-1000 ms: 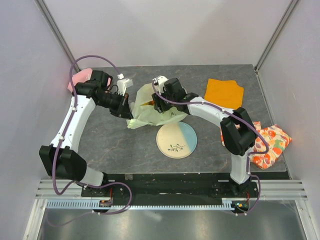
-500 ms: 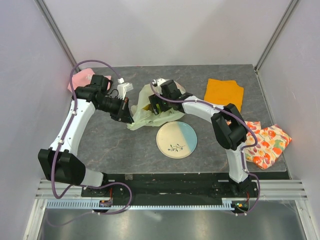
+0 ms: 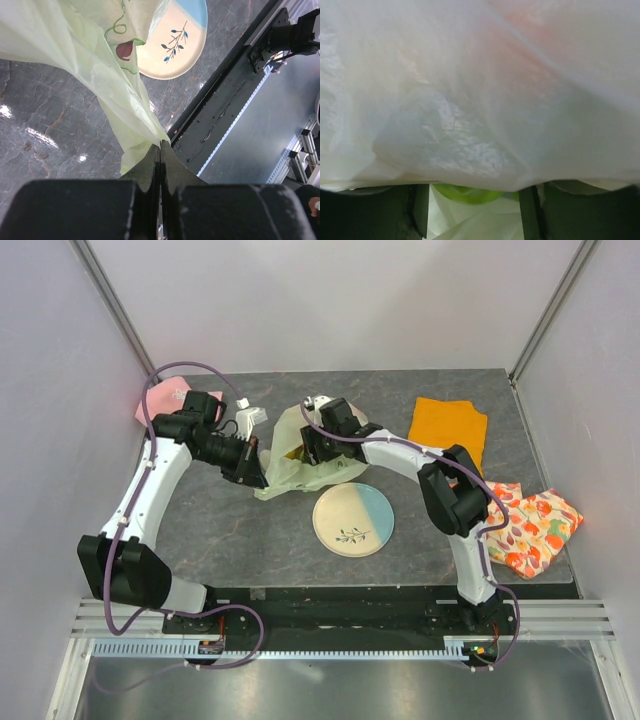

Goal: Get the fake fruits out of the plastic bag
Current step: Adjust the plastic bag at the center of the board.

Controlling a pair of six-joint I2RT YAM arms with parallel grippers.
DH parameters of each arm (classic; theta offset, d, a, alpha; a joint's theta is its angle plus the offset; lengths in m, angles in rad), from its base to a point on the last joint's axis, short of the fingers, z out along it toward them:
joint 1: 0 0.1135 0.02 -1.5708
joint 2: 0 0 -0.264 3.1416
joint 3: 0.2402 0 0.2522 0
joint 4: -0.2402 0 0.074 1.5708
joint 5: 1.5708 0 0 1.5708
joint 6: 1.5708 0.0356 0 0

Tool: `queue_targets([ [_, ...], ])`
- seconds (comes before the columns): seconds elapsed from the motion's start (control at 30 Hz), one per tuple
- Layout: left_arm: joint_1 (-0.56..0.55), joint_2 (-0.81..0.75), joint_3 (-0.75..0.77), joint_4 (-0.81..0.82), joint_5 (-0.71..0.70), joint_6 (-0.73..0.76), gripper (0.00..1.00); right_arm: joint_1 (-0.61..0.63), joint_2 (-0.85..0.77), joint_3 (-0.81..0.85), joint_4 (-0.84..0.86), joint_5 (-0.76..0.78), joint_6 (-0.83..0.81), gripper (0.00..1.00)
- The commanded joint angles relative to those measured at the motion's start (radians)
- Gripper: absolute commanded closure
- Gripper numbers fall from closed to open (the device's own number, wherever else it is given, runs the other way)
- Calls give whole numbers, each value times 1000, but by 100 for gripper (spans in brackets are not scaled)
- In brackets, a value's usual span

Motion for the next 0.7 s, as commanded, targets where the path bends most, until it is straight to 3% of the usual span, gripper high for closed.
queue_targets([
  [0.0,1,28,-8,21,7,-5,98,-38,-109,37,-19,-15,-12,66],
  [0.13,1,45,-11,67,-7,-28,98,-67,-248,20,-25,-78,6,66],
  [0.33,1,97,29,118,-19,-54,98,-92,-359,-75,22,-315,73,60],
  [0.5,6,196,233,127,-97,-37,98,-92,-333,-132,76,-149,48,62],
  [0.67,64,368,651,141,-162,-109,98,-86,-210,28,120,17,25,62],
])
